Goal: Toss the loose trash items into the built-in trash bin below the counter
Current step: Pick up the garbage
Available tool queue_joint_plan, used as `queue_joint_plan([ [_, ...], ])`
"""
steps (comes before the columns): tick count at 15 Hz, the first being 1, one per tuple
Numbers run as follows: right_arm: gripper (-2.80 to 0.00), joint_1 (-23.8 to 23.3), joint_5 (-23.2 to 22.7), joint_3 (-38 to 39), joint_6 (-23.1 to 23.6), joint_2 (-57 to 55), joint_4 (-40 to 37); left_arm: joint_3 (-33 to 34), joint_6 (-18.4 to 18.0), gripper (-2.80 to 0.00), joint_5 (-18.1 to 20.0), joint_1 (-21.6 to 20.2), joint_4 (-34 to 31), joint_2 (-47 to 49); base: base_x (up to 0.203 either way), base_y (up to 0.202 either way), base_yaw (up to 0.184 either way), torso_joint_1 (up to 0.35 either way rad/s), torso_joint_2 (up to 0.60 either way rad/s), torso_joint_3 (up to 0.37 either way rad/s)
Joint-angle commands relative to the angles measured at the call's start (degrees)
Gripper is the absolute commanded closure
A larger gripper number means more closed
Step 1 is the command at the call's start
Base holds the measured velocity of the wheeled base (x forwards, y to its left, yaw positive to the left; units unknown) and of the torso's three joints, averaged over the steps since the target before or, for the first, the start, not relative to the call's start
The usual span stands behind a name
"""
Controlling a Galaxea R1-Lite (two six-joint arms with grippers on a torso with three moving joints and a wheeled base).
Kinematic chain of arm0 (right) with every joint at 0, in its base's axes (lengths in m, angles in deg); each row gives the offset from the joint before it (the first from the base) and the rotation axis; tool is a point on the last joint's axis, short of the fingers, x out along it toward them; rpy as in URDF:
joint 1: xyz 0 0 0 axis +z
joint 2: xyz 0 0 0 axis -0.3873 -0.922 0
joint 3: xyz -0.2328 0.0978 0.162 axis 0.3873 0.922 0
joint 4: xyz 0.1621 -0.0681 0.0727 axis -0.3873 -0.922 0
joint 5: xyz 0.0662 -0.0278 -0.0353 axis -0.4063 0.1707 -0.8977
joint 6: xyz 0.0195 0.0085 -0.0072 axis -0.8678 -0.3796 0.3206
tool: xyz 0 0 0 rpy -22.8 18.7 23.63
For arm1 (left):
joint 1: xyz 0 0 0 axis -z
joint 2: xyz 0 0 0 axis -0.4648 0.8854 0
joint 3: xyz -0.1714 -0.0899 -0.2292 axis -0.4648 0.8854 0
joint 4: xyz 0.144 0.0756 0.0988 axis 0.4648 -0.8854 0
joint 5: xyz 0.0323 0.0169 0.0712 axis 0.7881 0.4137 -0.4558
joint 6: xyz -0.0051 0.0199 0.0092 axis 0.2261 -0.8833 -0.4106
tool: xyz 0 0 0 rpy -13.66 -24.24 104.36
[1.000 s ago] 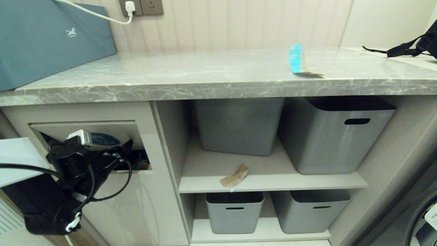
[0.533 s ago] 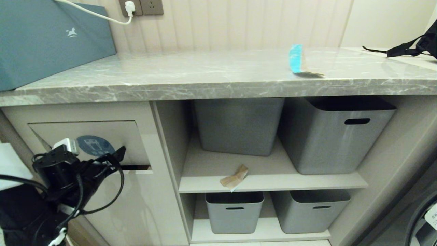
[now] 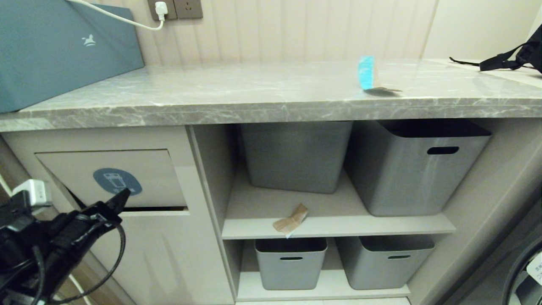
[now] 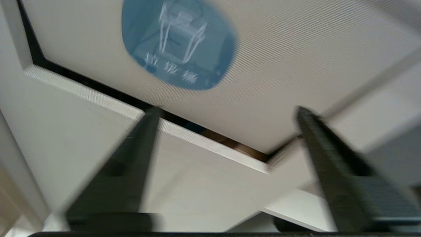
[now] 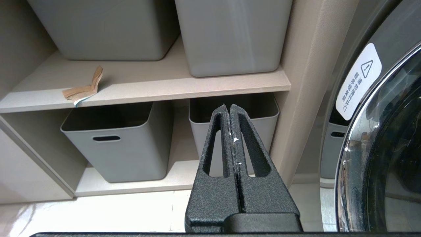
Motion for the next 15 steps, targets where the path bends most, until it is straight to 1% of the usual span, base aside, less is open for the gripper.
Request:
queue_joint_plan([
  [1,0.0,0.0,0.0,0.1,0.0,-0.1,0.0,2.0,0.0,0.0,0.8,-0.2,-0.9,-9.2,0.0,0.0,0.0,0.0,0.0,0.0],
  [3,0.0,0.0,0.0,0.1,0.0,-0.1,0.0,2.7,-0.8,0.0,2.5,-0.3,-7.5,-17.6,0.0,0.0,0.0,0.0,0.0,0.0],
  [4,0.0,0.0,0.0,0.1,0.0,-0.1,0.0,2.9,-1.5,0.0,3.7,-0.3,-12.8,-22.8,0.0,0.0,0.0,0.0,0.0,0.0],
  [5,0.0,0.0,0.0,0.1,0.0,-0.1,0.0,3.0,-2.4,0.0,5.4,-0.3,-19.4,-28.5,0.0,0.0,0.0,0.0,0.0,0.0],
  [6,0.0,0.0,0.0,0.1,0.0,-0.1,0.0,3.1,-3.6,0.0,7.0,-0.4,-26.8,-34.4,0.0,0.0,0.0,0.0,0.0,0.0],
  [8,0.0,0.0,0.0,0.1,0.0,-0.1,0.0,3.3,-7.3,0.0,9.5,-0.4,-44.7,-48.9,0.0,0.0,0.0,0.0,0.0,0.0],
  [10,0.0,0.0,0.0,0.1,0.0,-0.1,0.0,3.5,-11.0,0.0,10.7,-0.4,-60.9,-63.6,0.0,0.0,0.0,0.0,0.0,0.0],
  [12,0.0,0.0,0.0,0.1,0.0,-0.1,0.0,3.5,-15.0,0.0,10.8,-0.4,-75.8,-78.1,0.0,0.0,0.0,0.0,0.0,0.0],
  [13,0.0,0.0,0.0,0.1,0.0,-0.1,0.0,3.5,-16.7,0.0,10.4,-0.3,-81.5,-83.0,0.0,0.0,0.0,0.0,0.0,0.0],
  [14,0.0,0.0,0.0,0.1,0.0,-0.1,0.0,3.9,-18.3,0.0,10.1,-0.3,-85.2,-88.2,0.0,0.0,0.0,0.0,0.0,0.0],
  [15,0.0,0.0,0.0,0.1,0.0,-0.1,0.0,4.4,-19.5,0.0,9.7,-0.3,-86.9,-92.9,0.0,0.0,0.0,0.0,0.0,0.0],
])
